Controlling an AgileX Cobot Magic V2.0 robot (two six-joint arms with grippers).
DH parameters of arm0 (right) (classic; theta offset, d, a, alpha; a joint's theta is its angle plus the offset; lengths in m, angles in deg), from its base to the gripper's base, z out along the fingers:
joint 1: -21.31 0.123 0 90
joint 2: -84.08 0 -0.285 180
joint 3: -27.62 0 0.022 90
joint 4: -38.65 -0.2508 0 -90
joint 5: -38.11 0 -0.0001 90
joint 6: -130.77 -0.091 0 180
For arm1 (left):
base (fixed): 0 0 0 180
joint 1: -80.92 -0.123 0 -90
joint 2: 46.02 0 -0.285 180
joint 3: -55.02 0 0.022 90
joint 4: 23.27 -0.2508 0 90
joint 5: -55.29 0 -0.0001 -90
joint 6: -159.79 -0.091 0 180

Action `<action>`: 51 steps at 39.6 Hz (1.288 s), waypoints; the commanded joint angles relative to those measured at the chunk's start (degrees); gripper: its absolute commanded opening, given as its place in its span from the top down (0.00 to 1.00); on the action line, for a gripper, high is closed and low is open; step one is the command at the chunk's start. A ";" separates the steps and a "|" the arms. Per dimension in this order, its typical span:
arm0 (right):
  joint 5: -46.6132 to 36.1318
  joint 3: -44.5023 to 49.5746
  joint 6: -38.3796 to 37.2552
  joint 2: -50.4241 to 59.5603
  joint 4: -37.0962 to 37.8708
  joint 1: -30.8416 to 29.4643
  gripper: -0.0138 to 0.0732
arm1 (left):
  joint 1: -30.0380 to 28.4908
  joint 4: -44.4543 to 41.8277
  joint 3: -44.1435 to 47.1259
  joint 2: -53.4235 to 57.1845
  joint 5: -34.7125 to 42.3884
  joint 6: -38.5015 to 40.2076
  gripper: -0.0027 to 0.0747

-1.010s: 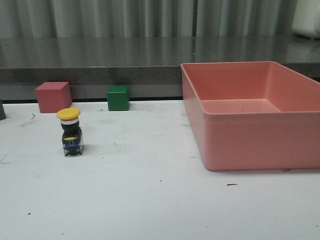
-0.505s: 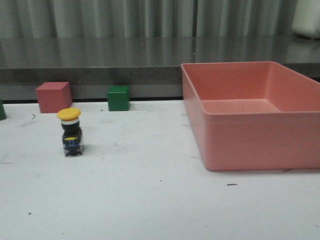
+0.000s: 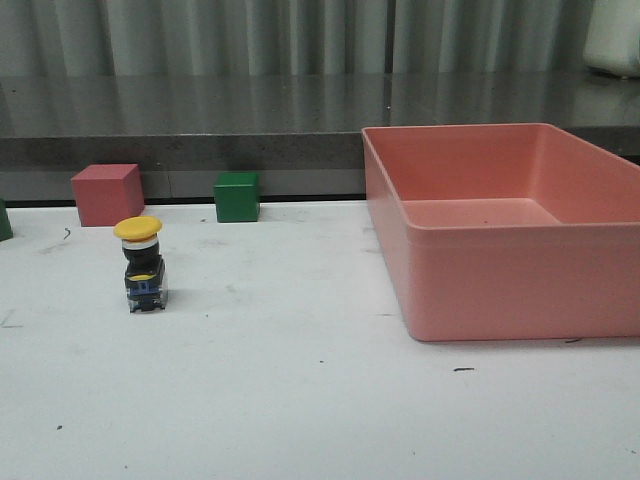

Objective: Place and stand button with both arms

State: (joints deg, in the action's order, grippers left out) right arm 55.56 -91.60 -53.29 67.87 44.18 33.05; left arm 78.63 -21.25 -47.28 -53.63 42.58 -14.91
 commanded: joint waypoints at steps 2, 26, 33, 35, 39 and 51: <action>-4.58 -1.48 0.35 -0.54 0.88 -0.30 0.91 | -0.16 0.65 0.88 1.43 4.66 0.55 0.99; -4.58 -1.48 0.35 -0.54 0.88 -0.30 0.91 | -0.16 0.65 0.88 1.43 5.61 0.55 0.99; -4.58 -1.48 0.35 -0.54 0.88 -0.30 0.91 | -0.16 0.65 0.88 1.43 5.61 0.55 0.99; -4.58 -1.48 0.35 -0.54 0.88 -0.30 0.91 | -0.16 0.65 0.88 1.43 5.61 0.55 0.99; -4.58 -1.48 0.35 -0.54 0.88 -0.30 0.91 | -0.16 0.65 0.88 1.43 5.61 0.55 0.99; -4.66 -1.22 0.35 -0.54 0.88 -0.30 0.91 | -0.16 0.65 0.88 1.43 5.61 0.55 0.99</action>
State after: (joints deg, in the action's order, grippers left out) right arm 55.56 -91.60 -53.29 67.87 44.18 33.05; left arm 78.60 -21.11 -47.28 -53.63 43.28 -14.81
